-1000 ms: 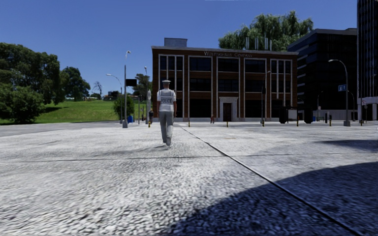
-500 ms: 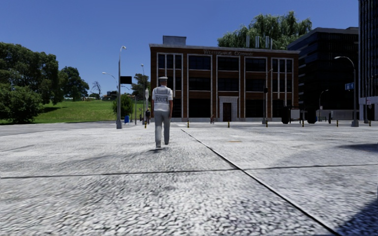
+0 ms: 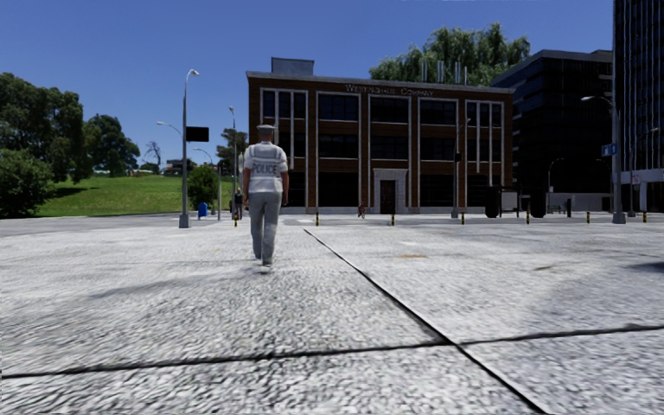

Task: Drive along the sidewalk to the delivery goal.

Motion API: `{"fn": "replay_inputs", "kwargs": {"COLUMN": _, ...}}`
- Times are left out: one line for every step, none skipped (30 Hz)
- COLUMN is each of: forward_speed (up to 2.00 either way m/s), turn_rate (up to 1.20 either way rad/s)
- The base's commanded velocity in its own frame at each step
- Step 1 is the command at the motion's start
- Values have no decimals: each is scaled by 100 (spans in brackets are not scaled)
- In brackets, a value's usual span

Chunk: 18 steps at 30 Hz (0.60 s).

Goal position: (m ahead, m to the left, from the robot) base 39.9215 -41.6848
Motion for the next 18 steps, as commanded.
{"fn": "replay_inputs", "kwargs": {"forward_speed": 200, "turn_rate": 0}}
{"fn": "replay_inputs", "kwargs": {"forward_speed": 200, "turn_rate": 0}}
{"fn": "replay_inputs", "kwargs": {"forward_speed": 200, "turn_rate": 0}}
{"fn": "replay_inputs", "kwargs": {"forward_speed": 200, "turn_rate": 0}}
{"fn": "replay_inputs", "kwargs": {"forward_speed": 200, "turn_rate": 0}}
{"fn": "replay_inputs", "kwargs": {"forward_speed": 200, "turn_rate": 5}}
{"fn": "replay_inputs", "kwargs": {"forward_speed": 200, "turn_rate": 51}}
{"fn": "replay_inputs", "kwargs": {"forward_speed": 200, "turn_rate": 66}}
{"fn": "replay_inputs", "kwargs": {"forward_speed": 200, "turn_rate": 78}}
{"fn": "replay_inputs", "kwargs": {"forward_speed": 200, "turn_rate": 84}}
{"fn": "replay_inputs", "kwargs": {"forward_speed": 200, "turn_rate": 85}}
{"fn": "replay_inputs", "kwargs": {"forward_speed": 200, "turn_rate": 79}}
{"fn": "replay_inputs", "kwargs": {"forward_speed": 200, "turn_rate": 30}}
{"fn": "replay_inputs", "kwargs": {"forward_speed": 200, "turn_rate": 9}}
{"fn": "replay_inputs", "kwargs": {"forward_speed": 200, "turn_rate": 1}}
{"fn": "replay_inputs", "kwargs": {"forward_speed": 200, "turn_rate": 0}}
{"fn": "replay_inputs", "kwargs": {"forward_speed": 200, "turn_rate": 0}}
{"fn": "replay_inputs", "kwargs": {"forward_speed": 200, "turn_rate": 0}}
